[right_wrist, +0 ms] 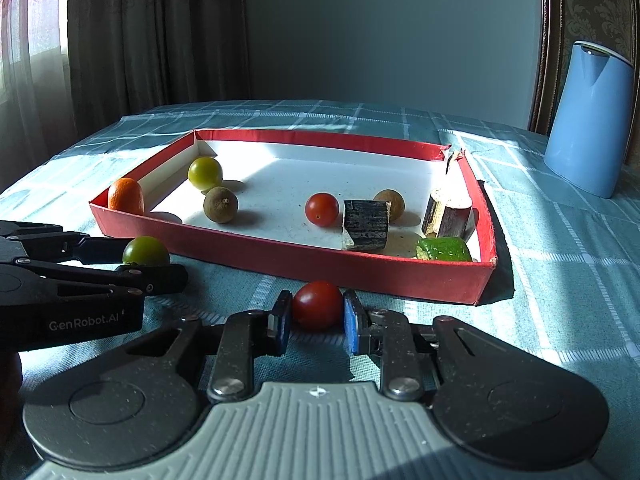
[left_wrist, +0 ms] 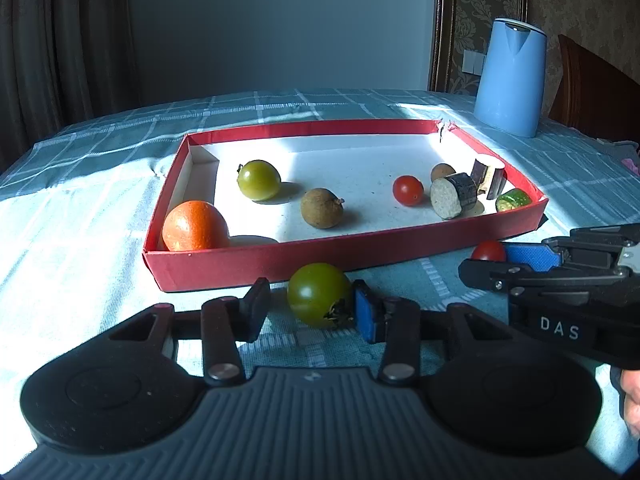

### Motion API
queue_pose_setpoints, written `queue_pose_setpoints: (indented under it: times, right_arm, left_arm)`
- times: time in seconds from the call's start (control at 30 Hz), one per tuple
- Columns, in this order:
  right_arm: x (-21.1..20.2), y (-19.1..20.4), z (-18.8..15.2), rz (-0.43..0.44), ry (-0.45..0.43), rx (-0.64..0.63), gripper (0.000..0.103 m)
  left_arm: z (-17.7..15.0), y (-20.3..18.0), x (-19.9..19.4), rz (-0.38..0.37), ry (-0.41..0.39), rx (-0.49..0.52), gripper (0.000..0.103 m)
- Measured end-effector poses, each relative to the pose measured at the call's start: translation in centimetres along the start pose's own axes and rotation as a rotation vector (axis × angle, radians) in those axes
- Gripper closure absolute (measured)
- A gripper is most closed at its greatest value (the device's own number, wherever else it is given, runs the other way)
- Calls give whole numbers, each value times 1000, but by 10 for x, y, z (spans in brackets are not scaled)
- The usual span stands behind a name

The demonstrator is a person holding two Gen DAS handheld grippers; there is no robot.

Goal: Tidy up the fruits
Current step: 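Grasp the dark green tomato with the left tool while the right tool grasps the red cherry tomato, then carry the green and red tomatoes with both tools into the box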

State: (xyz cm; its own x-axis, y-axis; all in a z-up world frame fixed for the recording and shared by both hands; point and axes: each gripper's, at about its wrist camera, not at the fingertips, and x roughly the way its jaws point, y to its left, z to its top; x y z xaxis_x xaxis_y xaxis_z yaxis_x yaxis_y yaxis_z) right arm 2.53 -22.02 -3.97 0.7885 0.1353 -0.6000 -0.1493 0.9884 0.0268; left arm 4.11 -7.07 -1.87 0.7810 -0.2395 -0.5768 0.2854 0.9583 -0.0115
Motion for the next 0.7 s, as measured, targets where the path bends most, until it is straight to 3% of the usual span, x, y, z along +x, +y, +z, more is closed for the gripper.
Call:
queue_pose_setpoints:
  times: [0.27, 0.37, 0.7]
  right_arm:
    - [0, 0, 0, 1, 0, 0, 77]
    - [0, -1, 0, 5, -1, 4, 78]
    - [-7, -2, -3, 26, -18, 9, 77]
  left_arm:
    - [0, 1, -2, -1, -3, -10, 65]
    - [-1, 3, -4, -21, -13, -21, 73]
    - [-1, 4, -8, -20, -32, -31, 73]
